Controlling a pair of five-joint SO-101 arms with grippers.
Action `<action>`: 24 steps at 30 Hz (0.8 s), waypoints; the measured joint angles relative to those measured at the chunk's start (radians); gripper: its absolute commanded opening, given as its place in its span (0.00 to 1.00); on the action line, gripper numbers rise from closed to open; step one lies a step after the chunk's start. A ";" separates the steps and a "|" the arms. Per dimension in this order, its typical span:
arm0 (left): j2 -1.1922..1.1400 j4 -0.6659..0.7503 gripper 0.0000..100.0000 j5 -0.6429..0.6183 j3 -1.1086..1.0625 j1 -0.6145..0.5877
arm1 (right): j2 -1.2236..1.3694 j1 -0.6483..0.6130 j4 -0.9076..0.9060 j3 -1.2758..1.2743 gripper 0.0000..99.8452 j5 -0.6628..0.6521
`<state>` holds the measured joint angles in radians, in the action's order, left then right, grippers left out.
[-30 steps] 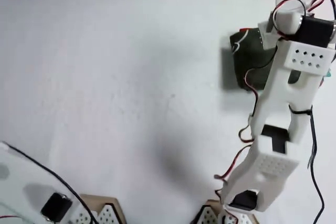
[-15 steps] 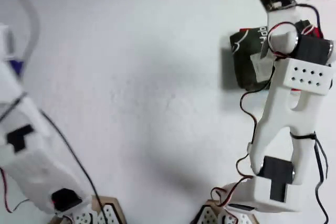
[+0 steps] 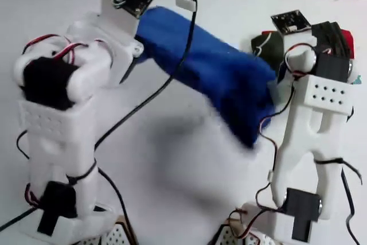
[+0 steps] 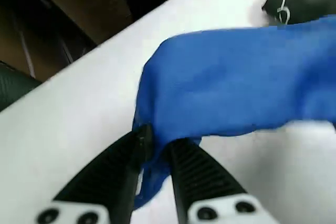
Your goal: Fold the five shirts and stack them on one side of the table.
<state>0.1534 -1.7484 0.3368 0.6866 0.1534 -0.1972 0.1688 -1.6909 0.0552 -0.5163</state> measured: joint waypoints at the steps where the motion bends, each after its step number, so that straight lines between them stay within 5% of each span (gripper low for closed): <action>1: -0.015 -0.002 0.03 0.000 -0.037 -0.005 | -0.015 0.000 0.011 -0.021 0.20 0.000; 12: -0.315 0.198 0.03 0.097 -0.661 -0.210 | -0.143 -0.233 0.037 -0.230 0.23 0.000; 19: -0.364 0.287 0.22 0.207 -0.692 -0.473 | -0.308 -0.450 0.132 -0.520 0.25 0.000; 24: -0.377 0.290 0.23 0.256 -0.695 -0.529 | -0.384 -0.681 0.226 -0.764 0.25 0.000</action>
<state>-0.2240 -1.4584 0.5930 -0.0084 -0.3759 -0.5808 -0.5125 -1.4653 -0.7089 -0.5163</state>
